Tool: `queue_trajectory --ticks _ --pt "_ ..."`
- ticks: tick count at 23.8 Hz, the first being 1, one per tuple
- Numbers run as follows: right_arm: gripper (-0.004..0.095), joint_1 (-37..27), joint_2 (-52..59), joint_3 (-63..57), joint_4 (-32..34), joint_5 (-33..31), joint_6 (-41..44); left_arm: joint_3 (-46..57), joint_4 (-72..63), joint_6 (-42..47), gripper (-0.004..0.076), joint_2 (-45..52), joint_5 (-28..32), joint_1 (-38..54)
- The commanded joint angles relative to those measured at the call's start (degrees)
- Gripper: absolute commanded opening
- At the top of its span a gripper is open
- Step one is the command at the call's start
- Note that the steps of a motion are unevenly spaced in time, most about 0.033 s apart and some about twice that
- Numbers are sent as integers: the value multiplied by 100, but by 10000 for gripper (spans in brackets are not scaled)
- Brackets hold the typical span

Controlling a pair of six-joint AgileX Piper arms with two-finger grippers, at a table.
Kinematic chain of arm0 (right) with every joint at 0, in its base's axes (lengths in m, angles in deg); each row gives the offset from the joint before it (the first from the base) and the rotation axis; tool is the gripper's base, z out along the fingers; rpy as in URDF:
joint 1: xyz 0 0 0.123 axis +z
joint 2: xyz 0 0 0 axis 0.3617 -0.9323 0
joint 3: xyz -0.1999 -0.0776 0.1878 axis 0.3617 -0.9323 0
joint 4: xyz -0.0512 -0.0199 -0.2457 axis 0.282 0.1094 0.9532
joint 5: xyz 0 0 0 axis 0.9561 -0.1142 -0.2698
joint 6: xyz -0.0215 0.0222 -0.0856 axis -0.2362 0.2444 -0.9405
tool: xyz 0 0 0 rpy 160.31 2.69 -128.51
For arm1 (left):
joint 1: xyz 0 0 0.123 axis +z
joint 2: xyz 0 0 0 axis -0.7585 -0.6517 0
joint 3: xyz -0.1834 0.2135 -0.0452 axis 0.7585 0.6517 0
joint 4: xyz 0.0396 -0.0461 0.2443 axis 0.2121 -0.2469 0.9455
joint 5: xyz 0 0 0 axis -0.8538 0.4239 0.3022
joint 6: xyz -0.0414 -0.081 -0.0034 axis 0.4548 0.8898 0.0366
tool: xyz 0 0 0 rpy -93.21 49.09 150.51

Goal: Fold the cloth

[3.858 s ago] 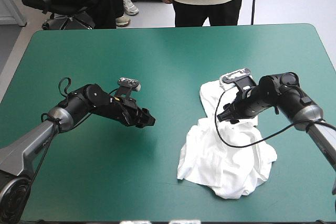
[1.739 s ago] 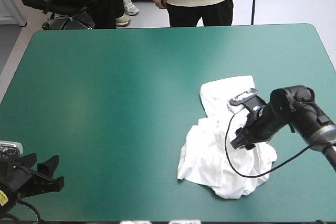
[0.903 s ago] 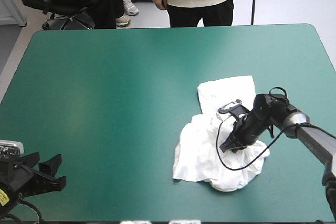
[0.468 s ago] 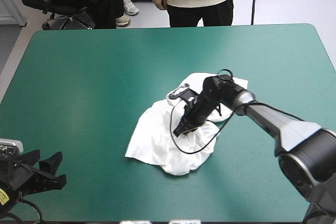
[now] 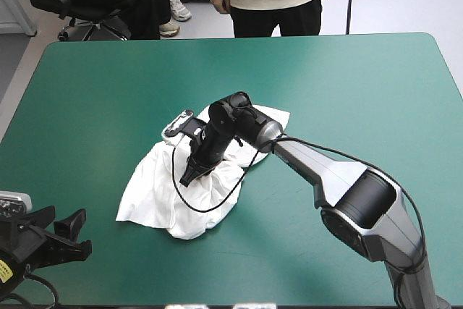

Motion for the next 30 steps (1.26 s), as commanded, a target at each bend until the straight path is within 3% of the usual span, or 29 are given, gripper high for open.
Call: queue_trajectory --ticks 1,4,12,15,18,23,30 --pt "437 -27 309 417 311 -335 102 -129 19 46 405 -65 354 -26" --pt "551 -27 346 455 461 -805 161 -129 19 46 405 -65 354 -26" --pt "554 -27 1072 235 1098 -895 597 -129 129 259 405 -245 -52 -26" --pt "554 -178 1879 -535 1577 -895 733 -129 154 259 405 -631 -381 -26" --pt "554 -649 2834 -1590 1494 -895 831 -129 314 394 405 -1277 -381 -26" --pt "554 -1755 4169 -2748 1506 -770 727 -129 336 394 463 -2997 190 72" --pt "554 -1798 4378 -2757 1466 -702 633 -129 -372 -130 469 -4574 905 760"
